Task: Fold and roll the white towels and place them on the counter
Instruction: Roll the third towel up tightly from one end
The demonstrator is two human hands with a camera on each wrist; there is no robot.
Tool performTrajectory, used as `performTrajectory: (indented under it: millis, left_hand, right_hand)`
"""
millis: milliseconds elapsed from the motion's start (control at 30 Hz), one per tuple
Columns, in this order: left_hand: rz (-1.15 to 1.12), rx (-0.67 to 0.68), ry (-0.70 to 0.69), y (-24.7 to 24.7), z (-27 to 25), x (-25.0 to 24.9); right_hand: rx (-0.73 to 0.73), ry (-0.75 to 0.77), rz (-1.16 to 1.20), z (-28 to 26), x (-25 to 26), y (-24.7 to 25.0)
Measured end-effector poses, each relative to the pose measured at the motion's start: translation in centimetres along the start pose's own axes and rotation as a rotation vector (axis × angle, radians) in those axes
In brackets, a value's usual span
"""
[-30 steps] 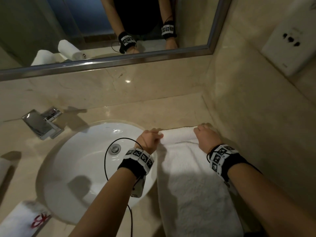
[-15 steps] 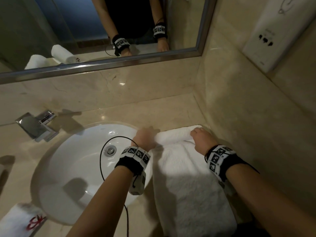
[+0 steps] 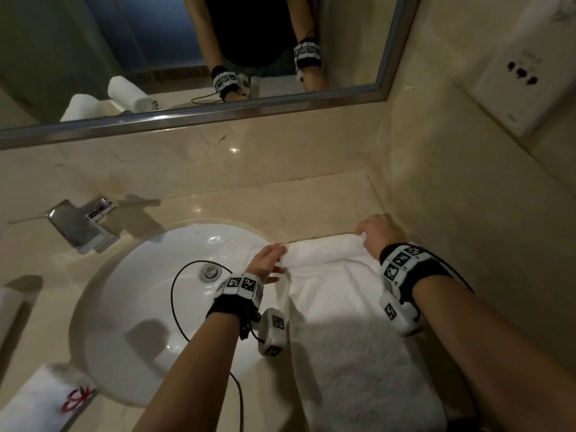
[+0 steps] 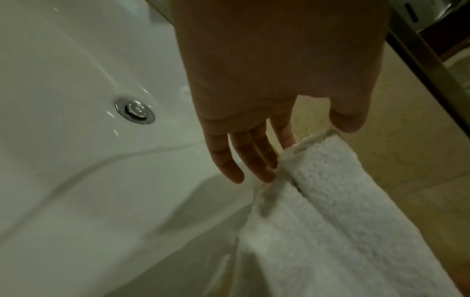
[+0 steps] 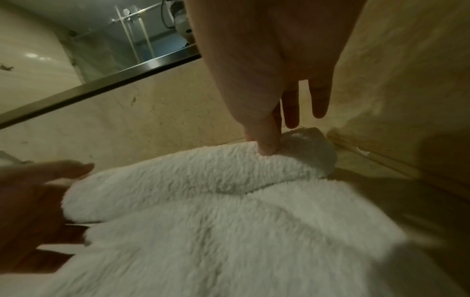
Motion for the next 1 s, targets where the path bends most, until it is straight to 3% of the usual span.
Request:
performTrajectory:
  millis: [200,367,467,700,867,1000]
  left_hand:
    - [-0.040,0.081,-0.063,1.0,1.3,-0.2]
    - [-0.026,0.106,-0.012,0.9,0.8,-0.3]
    - [0.020,0.101,-0.021,0.7,-0.1,-0.2]
    - [0.322,0.128,-0.179,-0.6,-1.7,-1.0]
    - [0.411,0.148,-0.151,-1.2,-1.8,-0.4]
    - [0.595,0.067,-0.223,-1.4,-1.7,-1.6]
  right_hand:
    - [0.044,0.013,0.043,0.7,-0.2,0.1]
    - [0.147,0.026,0.069,0.2,0.1,-0.1]
    - [0.130,0.044,0.024,-0.2,-0.2,-0.8]
    - [-0.052,0.038,0.002,-2.2,-0.6,-2.2]
    - [-0.020,0.052,-0.009,-3.4,-0.5,-2.3]
    - [0.000,-0.052,0.031,-3.3,-1.3,-2.3]
Point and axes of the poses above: each hand's wrist, its own z-axis towards the middle knuckle, its own y-axis out of the back of the hand, x = y × z, the point moved 3 cm from there along z, towards the middle knuckle, and after that the axes turned 8 degrees about -z, right-handed, at the moved point
